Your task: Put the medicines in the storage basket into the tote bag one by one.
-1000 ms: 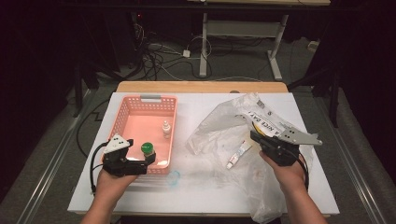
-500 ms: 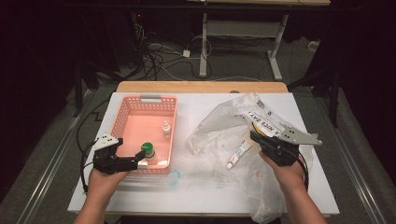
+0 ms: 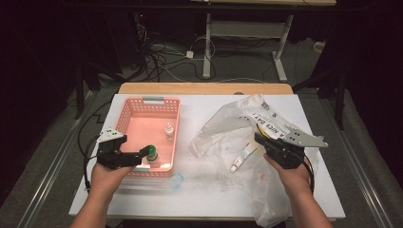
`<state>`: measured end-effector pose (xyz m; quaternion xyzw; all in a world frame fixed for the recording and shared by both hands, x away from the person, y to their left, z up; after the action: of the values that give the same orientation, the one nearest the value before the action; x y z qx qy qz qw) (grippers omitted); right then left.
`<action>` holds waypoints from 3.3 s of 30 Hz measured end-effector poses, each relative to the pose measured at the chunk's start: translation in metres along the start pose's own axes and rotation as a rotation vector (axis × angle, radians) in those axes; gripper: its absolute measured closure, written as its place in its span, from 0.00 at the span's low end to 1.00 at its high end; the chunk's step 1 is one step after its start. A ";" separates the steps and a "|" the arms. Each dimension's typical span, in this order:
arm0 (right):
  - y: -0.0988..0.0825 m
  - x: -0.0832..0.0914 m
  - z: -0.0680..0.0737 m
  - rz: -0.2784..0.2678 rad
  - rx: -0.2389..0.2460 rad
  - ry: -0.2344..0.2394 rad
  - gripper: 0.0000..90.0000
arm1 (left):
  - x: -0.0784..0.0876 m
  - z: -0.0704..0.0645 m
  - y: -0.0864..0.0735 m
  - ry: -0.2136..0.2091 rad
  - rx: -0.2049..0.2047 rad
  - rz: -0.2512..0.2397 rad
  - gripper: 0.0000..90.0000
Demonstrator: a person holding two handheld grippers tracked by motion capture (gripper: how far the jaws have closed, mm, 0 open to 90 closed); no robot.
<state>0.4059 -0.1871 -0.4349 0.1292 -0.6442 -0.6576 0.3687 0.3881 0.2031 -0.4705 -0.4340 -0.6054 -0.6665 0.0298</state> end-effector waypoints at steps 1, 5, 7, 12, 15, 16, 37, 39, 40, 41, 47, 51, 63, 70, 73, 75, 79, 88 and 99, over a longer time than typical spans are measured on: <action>0.000 0.000 0.000 0.001 -0.001 -0.001 1.00 | -0.002 0.000 0.001 -0.002 -0.003 0.008 0.00; -0.001 0.000 -0.001 0.002 -0.003 -0.003 1.00 | -0.013 -0.001 0.003 -0.018 -0.002 0.056 0.00; -0.001 0.000 -0.001 0.001 -0.003 -0.003 1.00 | -0.018 -0.002 0.001 -0.024 -0.004 0.096 0.02; 0.000 0.001 0.000 0.000 -0.005 -0.002 1.00 | -0.026 0.000 -0.007 -0.013 -0.009 0.206 0.09; -0.001 0.000 0.000 0.000 0.001 -0.001 1.00 | -0.030 -0.002 -0.009 -0.018 -0.022 0.259 0.16; -0.001 0.000 0.000 0.002 -0.001 -0.001 1.00 | -0.031 -0.002 -0.010 -0.018 -0.025 0.280 0.16; 0.000 0.002 -0.001 -0.006 -0.003 -0.001 1.00 | -0.053 -0.005 -0.015 -0.025 -0.115 0.589 0.45; 0.000 0.002 0.000 -0.006 -0.006 -0.002 1.00 | -0.054 -0.005 -0.015 -0.027 -0.114 0.588 0.50; 0.000 0.002 0.000 -0.006 -0.006 -0.002 1.00 | -0.054 -0.005 -0.015 -0.029 -0.118 0.589 0.52; 0.000 0.002 -0.001 -0.005 -0.006 -0.002 1.00 | -0.054 -0.005 -0.015 -0.029 -0.121 0.589 0.55; -0.001 0.001 -0.001 -0.003 -0.007 -0.002 1.00 | -0.054 -0.006 -0.015 -0.022 -0.135 0.587 0.56; -0.001 0.001 0.000 -0.001 -0.007 -0.003 1.00 | -0.054 -0.006 -0.015 -0.020 -0.133 0.583 0.56; -0.001 0.001 -0.001 -0.004 -0.012 -0.006 1.00 | -0.045 -0.006 -0.009 -0.017 -0.123 0.483 0.56; -0.001 0.001 -0.001 -0.006 -0.007 -0.006 1.00 | -0.034 -0.012 -0.002 -0.024 -0.110 0.365 0.56; 0.000 0.001 -0.001 -0.007 -0.008 -0.006 1.00 | -0.029 -0.015 -0.002 -0.031 -0.113 0.319 0.56; -0.001 0.001 -0.001 -0.005 -0.008 -0.007 1.00 | -0.026 -0.018 -0.002 -0.036 -0.116 0.283 0.56; 0.000 0.001 0.000 -0.007 -0.004 -0.007 1.00 | -0.021 -0.022 -0.002 -0.035 -0.106 0.213 0.56; -0.002 0.000 -0.001 -0.004 -0.001 -0.009 1.00 | -0.011 -0.033 -0.004 -0.022 -0.099 0.058 0.56; -0.001 0.000 0.002 -0.006 0.005 -0.002 1.00 | -0.004 -0.040 -0.008 -0.013 -0.079 -0.037 0.56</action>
<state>0.4043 -0.1855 -0.4355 0.1315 -0.6457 -0.6572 0.3658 0.3643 0.1703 -0.4750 -0.4279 -0.5865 -0.6877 -0.0034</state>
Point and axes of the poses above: each handheld gripper's, and its own axes: x roughly backward along the jaws, y roughly out of its top, z roughly to its left, the point moved 9 cm from there along -x, roughly forward along the jaws, and after that the axes turned 6 degrees about -x, right-handed, at the moved point
